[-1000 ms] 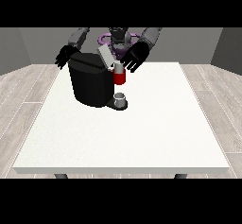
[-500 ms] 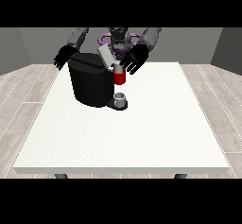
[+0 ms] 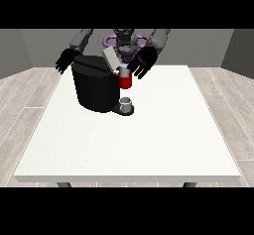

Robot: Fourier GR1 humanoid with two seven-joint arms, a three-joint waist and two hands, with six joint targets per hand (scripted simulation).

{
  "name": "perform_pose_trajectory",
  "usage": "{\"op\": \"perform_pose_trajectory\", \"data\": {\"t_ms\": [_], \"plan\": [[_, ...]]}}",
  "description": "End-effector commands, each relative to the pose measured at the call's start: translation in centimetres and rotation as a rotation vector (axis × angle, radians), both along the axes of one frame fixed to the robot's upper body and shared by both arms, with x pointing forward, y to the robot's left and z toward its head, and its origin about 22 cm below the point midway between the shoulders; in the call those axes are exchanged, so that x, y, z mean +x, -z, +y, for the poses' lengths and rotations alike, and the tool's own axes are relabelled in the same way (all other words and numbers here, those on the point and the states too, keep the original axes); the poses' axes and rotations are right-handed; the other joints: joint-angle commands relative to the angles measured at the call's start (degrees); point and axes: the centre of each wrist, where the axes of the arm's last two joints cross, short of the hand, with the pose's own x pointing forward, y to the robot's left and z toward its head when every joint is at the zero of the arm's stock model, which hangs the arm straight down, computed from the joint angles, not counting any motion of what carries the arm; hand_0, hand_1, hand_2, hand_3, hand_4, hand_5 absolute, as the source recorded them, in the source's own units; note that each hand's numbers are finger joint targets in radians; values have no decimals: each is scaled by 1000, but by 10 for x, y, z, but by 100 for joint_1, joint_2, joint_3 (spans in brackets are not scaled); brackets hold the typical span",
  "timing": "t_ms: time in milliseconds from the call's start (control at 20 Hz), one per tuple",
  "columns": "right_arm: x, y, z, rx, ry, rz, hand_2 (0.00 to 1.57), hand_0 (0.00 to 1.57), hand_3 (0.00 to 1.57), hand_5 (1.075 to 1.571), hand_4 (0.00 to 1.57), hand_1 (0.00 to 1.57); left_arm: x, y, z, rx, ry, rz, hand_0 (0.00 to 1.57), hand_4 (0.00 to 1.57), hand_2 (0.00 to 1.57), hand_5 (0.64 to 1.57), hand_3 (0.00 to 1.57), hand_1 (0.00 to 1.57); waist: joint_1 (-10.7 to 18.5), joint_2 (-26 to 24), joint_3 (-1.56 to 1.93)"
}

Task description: Insert the coffee pod into the coffee machine and close the lid

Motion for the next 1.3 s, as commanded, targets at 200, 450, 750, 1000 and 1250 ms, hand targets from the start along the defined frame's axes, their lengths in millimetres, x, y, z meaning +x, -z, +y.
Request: {"op": "perform_pose_trajectory", "data": {"t_ms": [200, 450, 750, 1000, 1250], "plan": [[-5, 7, 21, -16, 3, -13, 0, 0, 0, 1571, 438, 0, 0, -7, 2, 31, 9, -14, 1064, 360, 1117, 1571, 952, 1064, 35, 11, -15], [6, -3, 2, 22, 11, -19, 0, 0, 0, 1571, 458, 0, -1, 7, 0, 136, 57, 26, 0, 0, 378, 1571, 112, 0, 143, 98, -13], [-11, 25, 11, 12, 47, 22, 0, 0, 0, 1571, 411, 0, -2, 17, 1, 156, 53, 84, 0, 0, 0, 1571, 0, 0, 215, -166, -13], [3, 10, -27, 11, 42, 30, 0, 0, 0, 1571, 353, 0, -2, 14, -8, 140, 78, 68, 0, 0, 0, 1571, 0, 0, 292, -247, -13], [-8, 38, -22, -1, 66, 83, 0, 0, 0, 1571, 387, 0, -2, 21, -34, 149, 76, 108, 0, 0, 0, 1571, 0, 0, 429, -598, -12]]}}
